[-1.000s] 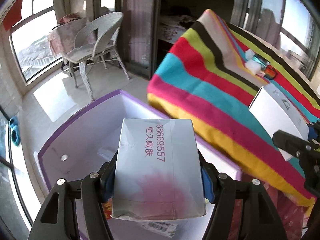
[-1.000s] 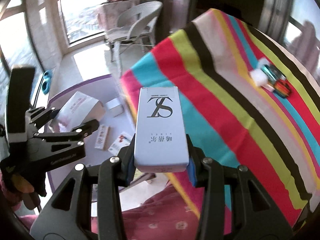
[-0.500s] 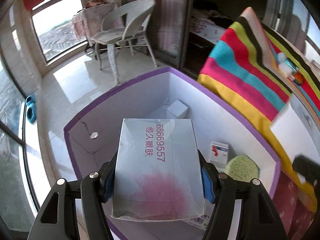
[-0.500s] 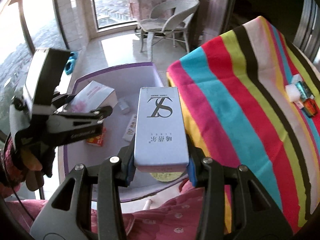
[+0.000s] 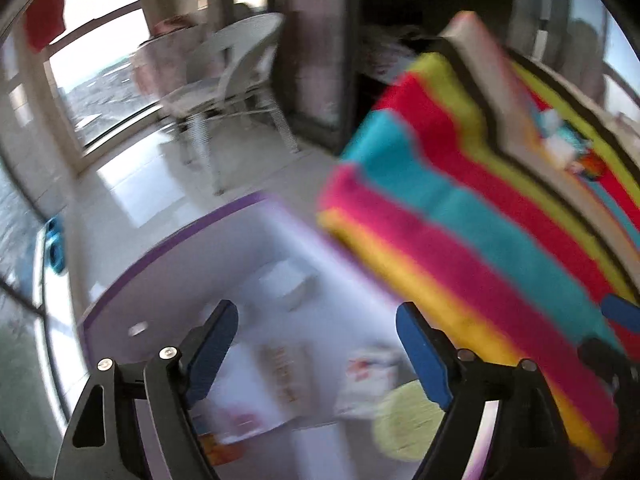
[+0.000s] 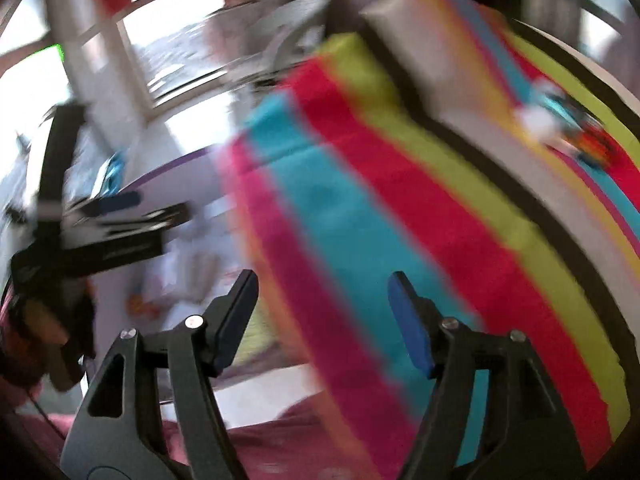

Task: Organize objects
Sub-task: 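Grasp the white foam block with the left tool while the right grasps the teal box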

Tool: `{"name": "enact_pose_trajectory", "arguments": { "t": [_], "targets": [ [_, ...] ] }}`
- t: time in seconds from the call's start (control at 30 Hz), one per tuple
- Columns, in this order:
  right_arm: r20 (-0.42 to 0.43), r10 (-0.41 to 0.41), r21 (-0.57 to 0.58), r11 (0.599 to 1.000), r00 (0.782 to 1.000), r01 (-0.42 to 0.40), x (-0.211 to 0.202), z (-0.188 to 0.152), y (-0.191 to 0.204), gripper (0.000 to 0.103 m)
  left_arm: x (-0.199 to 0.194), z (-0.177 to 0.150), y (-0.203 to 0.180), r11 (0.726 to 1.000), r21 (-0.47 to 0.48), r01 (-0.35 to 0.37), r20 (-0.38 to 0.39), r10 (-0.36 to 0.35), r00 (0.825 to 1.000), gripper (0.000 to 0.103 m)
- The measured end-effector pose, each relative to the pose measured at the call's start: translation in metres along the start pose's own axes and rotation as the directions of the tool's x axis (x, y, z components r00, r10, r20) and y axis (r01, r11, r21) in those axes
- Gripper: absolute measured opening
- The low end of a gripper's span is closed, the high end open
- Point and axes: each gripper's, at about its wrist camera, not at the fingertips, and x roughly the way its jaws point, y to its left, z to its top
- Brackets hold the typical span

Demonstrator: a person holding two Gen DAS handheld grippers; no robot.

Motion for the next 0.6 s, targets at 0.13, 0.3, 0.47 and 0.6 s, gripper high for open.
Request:
{"name": "enact_pose_trajectory", "arguments": {
  "t": [0.13, 0.3, 0.47, 0.6],
  "targets": [
    [0.018, -0.119, 0.167, 0.979, 0.993, 0.114, -0.013, -0.005, -0.079, 0.071, 0.012, 0.021, -0.068, 0.986, 0.089, 0.138, -0.011, -0.138, 0.99, 0.083],
    [0.011, -0.247, 0.287, 0.929, 0.969, 0.234, -0.025, -0.014, -0.147, 0.071, 0.037, 0.056, -0.155, 0.94, 0.088, 0.329, -0.077, -0.322, 0.943, 0.083],
    [0.009, -0.376, 0.349, 0.87, 0.926, 0.35, -0.03, -0.016, -0.19, 0.072, 0.062, 0.104, -0.234, 0.909, 0.076, 0.411, -0.025, -0.41, 0.912, 0.083],
    [0.008, -0.372, 0.379, 0.86, 0.928, 0.342, -0.028, -0.018, -0.203, 0.074, 0.099, 0.143, -0.276, 0.871, -0.077, 0.485, -0.035, -0.488, 0.872, 0.083]
  ]
}}
